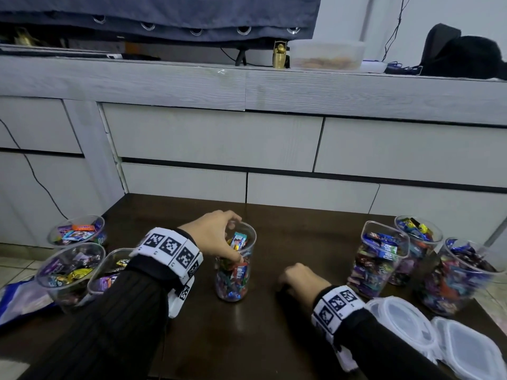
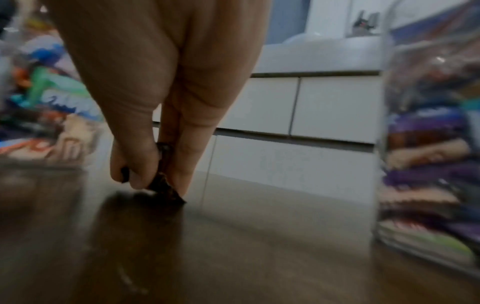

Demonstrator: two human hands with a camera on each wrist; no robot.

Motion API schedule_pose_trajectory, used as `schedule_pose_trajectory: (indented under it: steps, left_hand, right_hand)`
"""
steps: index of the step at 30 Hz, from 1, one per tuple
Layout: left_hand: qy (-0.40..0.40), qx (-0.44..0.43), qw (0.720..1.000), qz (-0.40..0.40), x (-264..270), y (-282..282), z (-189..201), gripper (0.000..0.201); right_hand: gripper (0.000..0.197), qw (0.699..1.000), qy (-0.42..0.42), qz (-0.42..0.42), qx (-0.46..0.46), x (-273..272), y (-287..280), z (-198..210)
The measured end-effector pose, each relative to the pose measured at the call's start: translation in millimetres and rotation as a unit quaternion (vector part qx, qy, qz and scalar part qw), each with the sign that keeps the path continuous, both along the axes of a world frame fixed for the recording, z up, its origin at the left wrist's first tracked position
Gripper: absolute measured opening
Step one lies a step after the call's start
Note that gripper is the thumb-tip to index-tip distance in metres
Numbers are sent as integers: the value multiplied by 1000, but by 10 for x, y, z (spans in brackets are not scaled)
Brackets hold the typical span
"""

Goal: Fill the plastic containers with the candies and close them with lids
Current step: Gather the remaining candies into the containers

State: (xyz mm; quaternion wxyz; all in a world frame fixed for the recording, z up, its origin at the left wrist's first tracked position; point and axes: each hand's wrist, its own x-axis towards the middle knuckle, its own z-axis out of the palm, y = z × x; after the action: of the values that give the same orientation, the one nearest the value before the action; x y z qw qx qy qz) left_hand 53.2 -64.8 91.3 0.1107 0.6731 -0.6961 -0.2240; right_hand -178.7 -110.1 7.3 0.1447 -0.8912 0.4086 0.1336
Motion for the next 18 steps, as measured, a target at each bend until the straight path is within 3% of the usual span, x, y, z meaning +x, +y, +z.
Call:
schedule_pose_trajectory:
  steps: [2,6,8,10,13,15,18]
  left_hand:
    - [-1,7,1000,-13,-73,-14,-6,92]
    - [15,10,999,-28,-227,-34,-28,93]
    - [37,11,999,-37,-299,-39,-53,96]
    - [72,16,996,-47,-358,-41,-78,103]
    - [127,15,990,-55,-410,-20,-139,115]
    - [177,8,983,-47,-418,10,-210,120]
    - [223,0,974,-37,-383,52,-311,123]
  right_hand:
    - [30,999,-31,-37,8,-119,-63,65]
    - [26,977,-174,-120,-39,-250,-200,311]
    - [23,940,-302,-141,-69,-283,-222,460]
    - [26,880,-454,-120,-70,-293,-172,617]
    - [34,822,-568,-45,3,-224,-97,782]
    - [33,818,-574,-8,38,-133,-67,826]
    - [27,857,-515,16,10,-17,-53,803]
